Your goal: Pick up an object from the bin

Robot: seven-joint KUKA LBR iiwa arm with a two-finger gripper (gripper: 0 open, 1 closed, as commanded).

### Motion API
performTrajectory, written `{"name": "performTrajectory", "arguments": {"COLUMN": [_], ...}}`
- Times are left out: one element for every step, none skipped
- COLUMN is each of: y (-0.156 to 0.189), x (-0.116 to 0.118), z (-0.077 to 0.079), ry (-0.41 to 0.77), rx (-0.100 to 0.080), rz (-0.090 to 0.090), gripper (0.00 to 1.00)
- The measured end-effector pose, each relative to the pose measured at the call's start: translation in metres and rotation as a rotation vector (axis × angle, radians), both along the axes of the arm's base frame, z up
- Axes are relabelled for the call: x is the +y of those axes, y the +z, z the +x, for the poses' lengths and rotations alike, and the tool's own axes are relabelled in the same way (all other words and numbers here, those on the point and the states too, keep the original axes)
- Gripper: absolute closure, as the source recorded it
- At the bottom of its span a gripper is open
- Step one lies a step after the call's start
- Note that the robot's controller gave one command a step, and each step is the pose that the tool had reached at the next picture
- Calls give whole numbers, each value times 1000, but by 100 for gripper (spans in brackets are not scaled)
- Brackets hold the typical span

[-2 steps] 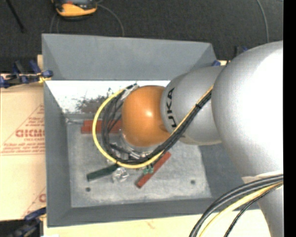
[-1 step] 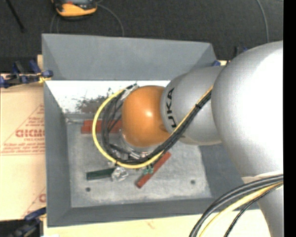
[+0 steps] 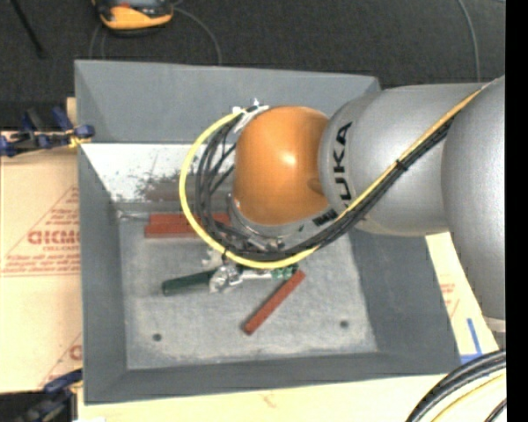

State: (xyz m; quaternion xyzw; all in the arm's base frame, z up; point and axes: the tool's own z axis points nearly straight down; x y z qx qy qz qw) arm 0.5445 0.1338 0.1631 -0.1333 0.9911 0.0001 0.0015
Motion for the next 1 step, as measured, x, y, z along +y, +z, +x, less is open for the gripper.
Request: {"name": "performTrajectory", "arguments": {"y": [0], "x": [0], "z": [0], "ry": [0], "rx": [0], "rz": [1], "gripper": [100]}}
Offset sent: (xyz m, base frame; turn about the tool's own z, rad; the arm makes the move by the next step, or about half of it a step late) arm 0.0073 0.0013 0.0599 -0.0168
